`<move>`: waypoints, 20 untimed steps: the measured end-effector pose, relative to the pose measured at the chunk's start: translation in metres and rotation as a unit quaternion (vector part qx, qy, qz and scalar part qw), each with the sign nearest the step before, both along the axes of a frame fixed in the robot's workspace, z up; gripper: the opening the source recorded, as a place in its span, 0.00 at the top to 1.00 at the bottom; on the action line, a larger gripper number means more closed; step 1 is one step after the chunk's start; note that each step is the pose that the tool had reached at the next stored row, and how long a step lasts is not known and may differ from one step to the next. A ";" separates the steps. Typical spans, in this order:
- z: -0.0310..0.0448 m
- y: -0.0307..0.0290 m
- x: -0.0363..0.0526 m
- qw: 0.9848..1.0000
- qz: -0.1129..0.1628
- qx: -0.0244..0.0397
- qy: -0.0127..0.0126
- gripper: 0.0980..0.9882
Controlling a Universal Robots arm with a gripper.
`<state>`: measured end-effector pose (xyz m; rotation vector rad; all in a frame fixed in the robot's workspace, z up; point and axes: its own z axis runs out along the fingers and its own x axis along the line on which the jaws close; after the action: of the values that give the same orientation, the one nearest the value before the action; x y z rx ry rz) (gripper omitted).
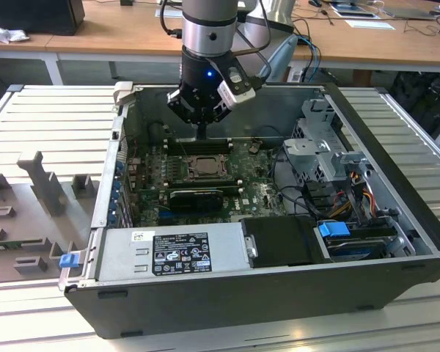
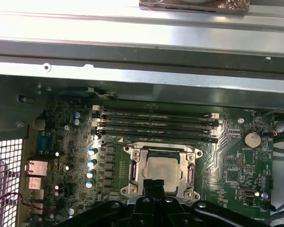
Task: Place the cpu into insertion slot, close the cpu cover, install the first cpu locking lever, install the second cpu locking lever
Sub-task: 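Install the first cpu locking lever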
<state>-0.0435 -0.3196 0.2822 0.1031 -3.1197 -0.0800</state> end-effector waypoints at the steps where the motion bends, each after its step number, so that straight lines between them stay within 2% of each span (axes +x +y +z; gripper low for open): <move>1: 0.0000 -0.0003 -0.0004 1.000 0.000 0.000 0.000 0.99; 15: -0.0004 -0.0013 -0.0035 1.000 0.004 0.001 -0.001 0.99; 17: -0.0007 -0.0013 -0.0068 1.000 0.004 0.001 -0.001 0.99; 19: -0.0043 -0.0012 -0.0170 1.000 0.003 0.001 -0.004 0.99; 20: -0.0058 -0.0009 -0.0176 1.000 0.000 0.001 -0.004 0.99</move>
<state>-0.0611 -0.3205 0.2763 0.1043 -3.1274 -0.0837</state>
